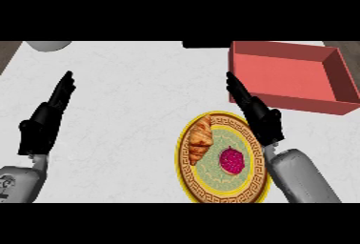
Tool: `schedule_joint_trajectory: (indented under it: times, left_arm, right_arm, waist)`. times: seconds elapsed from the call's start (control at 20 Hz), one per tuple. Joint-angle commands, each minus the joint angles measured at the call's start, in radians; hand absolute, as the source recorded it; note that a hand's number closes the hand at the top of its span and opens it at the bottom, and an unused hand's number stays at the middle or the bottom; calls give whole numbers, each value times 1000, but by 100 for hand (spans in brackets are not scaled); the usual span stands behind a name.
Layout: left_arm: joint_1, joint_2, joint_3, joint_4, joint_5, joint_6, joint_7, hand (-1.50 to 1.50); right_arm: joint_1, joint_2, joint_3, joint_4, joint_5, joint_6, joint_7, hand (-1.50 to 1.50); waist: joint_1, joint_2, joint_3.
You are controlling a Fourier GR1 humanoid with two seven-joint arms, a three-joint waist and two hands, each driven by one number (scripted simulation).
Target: Pick the cupcake from the plate and place it in the cardboard box
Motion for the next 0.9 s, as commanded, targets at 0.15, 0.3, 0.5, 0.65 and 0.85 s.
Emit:
schedule_joint_trajectory:
  times: [0.15,0.3,0.5,0.65,0.85]
  left_arm:
    - [7,-1,-54,-73,-19,-73,-77,0]
    - [-21,2,-76,-68,10,-132,-66,0]
    - [11,-9,-77,-38,1,-165,-155,0]
    - [-43,-4,-64,-52,20,-191,-122,0]
    - [-73,-15,-56,-1,16,-207,-124,0]
  right_arm:
    - [-136,-177,-158,-222,-160,233,-16,-150]
    - [-222,-422,-137,-210,9,373,-60,-150]
    - [-119,-464,-245,-90,-74,559,-339,-150]
    - [-98,-480,-204,-73,97,565,-561,-150]
    - [-121,-506,-144,-123,261,538,-674,-150]
  waist:
    - [12,-16,13]
    - [-1,-16,10]
    - [25,2,14]
    - [30,4,16]
    - [24,1,14]
